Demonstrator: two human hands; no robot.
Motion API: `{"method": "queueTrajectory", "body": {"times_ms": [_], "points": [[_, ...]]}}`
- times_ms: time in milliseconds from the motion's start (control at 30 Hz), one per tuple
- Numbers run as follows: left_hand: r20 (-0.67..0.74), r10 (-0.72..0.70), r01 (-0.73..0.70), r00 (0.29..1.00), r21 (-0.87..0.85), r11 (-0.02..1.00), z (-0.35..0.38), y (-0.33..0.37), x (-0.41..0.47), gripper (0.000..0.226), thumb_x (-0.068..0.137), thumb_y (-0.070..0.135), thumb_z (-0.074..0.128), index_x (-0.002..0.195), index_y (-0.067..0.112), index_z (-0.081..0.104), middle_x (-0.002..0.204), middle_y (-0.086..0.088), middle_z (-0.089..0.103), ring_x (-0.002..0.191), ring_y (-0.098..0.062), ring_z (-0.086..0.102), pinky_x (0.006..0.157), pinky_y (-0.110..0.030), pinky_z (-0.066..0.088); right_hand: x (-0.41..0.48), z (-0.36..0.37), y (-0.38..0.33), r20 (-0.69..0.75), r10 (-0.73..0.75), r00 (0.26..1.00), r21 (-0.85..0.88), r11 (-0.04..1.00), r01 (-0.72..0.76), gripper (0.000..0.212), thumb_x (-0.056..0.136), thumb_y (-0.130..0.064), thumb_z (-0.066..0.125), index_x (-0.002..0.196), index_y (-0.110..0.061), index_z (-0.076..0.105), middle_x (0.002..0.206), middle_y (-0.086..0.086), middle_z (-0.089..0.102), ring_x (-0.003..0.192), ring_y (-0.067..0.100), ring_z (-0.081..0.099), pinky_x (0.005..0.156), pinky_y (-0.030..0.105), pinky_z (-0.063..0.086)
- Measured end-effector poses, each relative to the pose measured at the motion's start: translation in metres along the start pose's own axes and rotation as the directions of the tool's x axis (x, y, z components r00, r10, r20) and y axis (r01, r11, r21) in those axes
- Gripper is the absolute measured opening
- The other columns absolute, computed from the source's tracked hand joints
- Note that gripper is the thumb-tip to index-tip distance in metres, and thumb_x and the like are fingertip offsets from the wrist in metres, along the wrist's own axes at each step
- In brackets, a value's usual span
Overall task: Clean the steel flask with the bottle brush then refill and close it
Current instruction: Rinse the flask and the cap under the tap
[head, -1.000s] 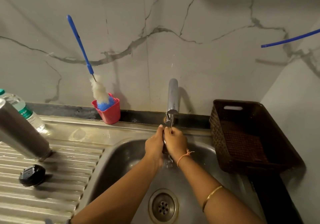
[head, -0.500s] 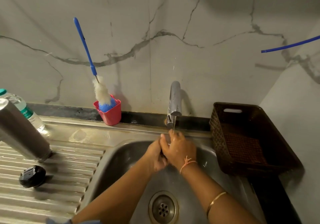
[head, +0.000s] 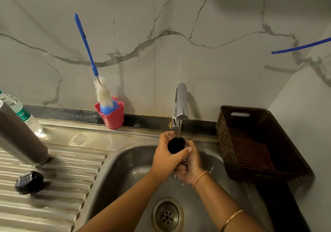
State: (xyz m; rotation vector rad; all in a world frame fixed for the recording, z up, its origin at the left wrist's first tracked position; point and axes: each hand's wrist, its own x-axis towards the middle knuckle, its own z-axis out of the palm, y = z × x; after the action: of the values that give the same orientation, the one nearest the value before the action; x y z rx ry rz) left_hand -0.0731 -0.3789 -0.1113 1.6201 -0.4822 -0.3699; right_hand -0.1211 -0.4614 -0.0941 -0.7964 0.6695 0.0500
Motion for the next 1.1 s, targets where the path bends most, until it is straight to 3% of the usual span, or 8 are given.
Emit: {"method": "queueTrajectory", "body": {"times_ms": [133, 300, 467, 667, 800, 867, 1000, 1100], "points": [[0.028, 0.067, -0.069, 0.997, 0.086, 0.994, -0.011, -0.008, -0.006, 0.078, 0.067, 0.022, 0.085, 0.128, 0.024, 0.037, 0.113, 0.012, 0.059, 0.107, 0.003, 0.057, 0.087, -0.010, 0.045, 0.006, -0.003, 0.007, -0.007, -0.028, 1.000, 0.037, 0.999, 0.029, 0.049, 0.091, -0.051, 0.038, 0.099, -0.010, 0.064, 0.073, 0.009, 0.067, 0.063, 0.018, 0.060, 0.056, 0.025, 0.045], [-0.010, 0.131, -0.126, 0.991, 0.209, 0.970, -0.026, -0.014, -0.001, 0.069, 0.068, 0.014, 0.083, 0.120, 0.027, 0.039, 0.111, 0.018, 0.054, 0.105, 0.013, 0.052, 0.085, -0.005, 0.042, 0.010, -0.003, -0.002, -0.094, -0.159, 0.983, -0.374, 0.921, 0.113, 0.033, 0.092, -0.054, 0.043, 0.103, -0.026, 0.056, 0.105, 0.007, 0.064, 0.097, 0.025, 0.063, 0.067, 0.035, 0.056], [0.131, 0.230, -0.264, 0.964, 0.401, 0.877, -0.015, -0.019, -0.002, 0.063, 0.064, 0.030, 0.081, 0.118, 0.022, 0.050, 0.114, 0.010, 0.058, 0.111, -0.006, 0.051, 0.092, -0.021, 0.045, 0.017, 0.001, -0.008, -0.218, -0.266, 0.939, -0.638, 0.767, 0.069, 0.022, 0.084, -0.011, 0.065, 0.105, -0.010, 0.059, 0.105, 0.014, 0.065, 0.099, 0.031, 0.063, 0.084, 0.045, 0.055], [0.207, 0.210, -0.281, 0.956, 0.421, 0.863, -0.021, -0.015, 0.003, 0.063, 0.064, 0.031, 0.082, 0.118, 0.026, 0.050, 0.114, 0.011, 0.058, 0.109, -0.007, 0.052, 0.091, -0.025, 0.047, 0.011, 0.000, -0.017, -0.194, -0.084, 0.977, -0.633, 0.771, -0.060, 0.027, 0.093, -0.016, 0.052, 0.120, -0.014, 0.055, 0.109, 0.013, 0.064, 0.091, 0.026, 0.064, 0.050, 0.027, 0.052], [0.194, 0.265, -0.323, 0.945, 0.402, 0.857, -0.021, -0.004, 0.004, 0.060, 0.062, 0.024, 0.083, 0.109, 0.033, 0.047, 0.107, 0.016, 0.055, 0.102, -0.002, 0.053, 0.085, -0.017, 0.046, 0.014, 0.006, -0.013, -0.166, -0.460, 0.872, -0.872, 0.481, 0.088, 0.023, 0.088, -0.021, 0.061, 0.109, -0.013, 0.063, 0.103, 0.010, 0.067, 0.086, 0.025, 0.063, 0.061, 0.030, 0.054], [0.228, 0.239, -0.318, 0.944, 0.439, 0.840, -0.025, -0.004, 0.005, 0.063, 0.063, 0.023, 0.082, 0.114, 0.030, 0.046, 0.107, 0.015, 0.053, 0.100, -0.003, 0.052, 0.086, -0.018, 0.047, 0.013, 0.005, -0.013, -0.071, -0.398, 0.915, -0.909, 0.402, 0.105, 0.031, 0.084, -0.019, 0.065, 0.114, -0.014, 0.061, 0.107, 0.008, 0.067, 0.094, 0.024, 0.062, 0.076, 0.029, 0.051], [0.163, 0.034, -0.090, 0.986, 0.350, 0.932, -0.026, -0.007, 0.003, 0.065, 0.066, 0.017, 0.082, 0.119, 0.023, 0.045, 0.110, 0.006, 0.057, 0.100, -0.010, 0.058, 0.082, -0.019, 0.051, 0.013, 0.002, -0.015, -0.081, -0.274, 0.958, -0.884, 0.464, 0.058, 0.019, 0.091, -0.025, 0.058, 0.109, -0.020, 0.055, 0.105, 0.007, 0.063, 0.091, 0.024, 0.061, 0.066, 0.030, 0.055], [0.111, -0.382, 0.398, 0.917, -0.231, 0.888, -0.019, 0.007, 0.001, 0.052, 0.081, 0.016, 0.071, 0.126, 0.016, 0.044, 0.113, -0.011, 0.060, 0.097, -0.021, 0.061, 0.080, -0.029, 0.054, 0.015, -0.002, -0.006, -0.085, -0.578, 0.811, -0.869, 0.441, 0.224, 0.027, 0.092, -0.044, 0.050, 0.078, -0.022, 0.053, 0.083, 0.004, 0.063, 0.076, 0.020, 0.060, 0.058, 0.026, 0.049]]}}
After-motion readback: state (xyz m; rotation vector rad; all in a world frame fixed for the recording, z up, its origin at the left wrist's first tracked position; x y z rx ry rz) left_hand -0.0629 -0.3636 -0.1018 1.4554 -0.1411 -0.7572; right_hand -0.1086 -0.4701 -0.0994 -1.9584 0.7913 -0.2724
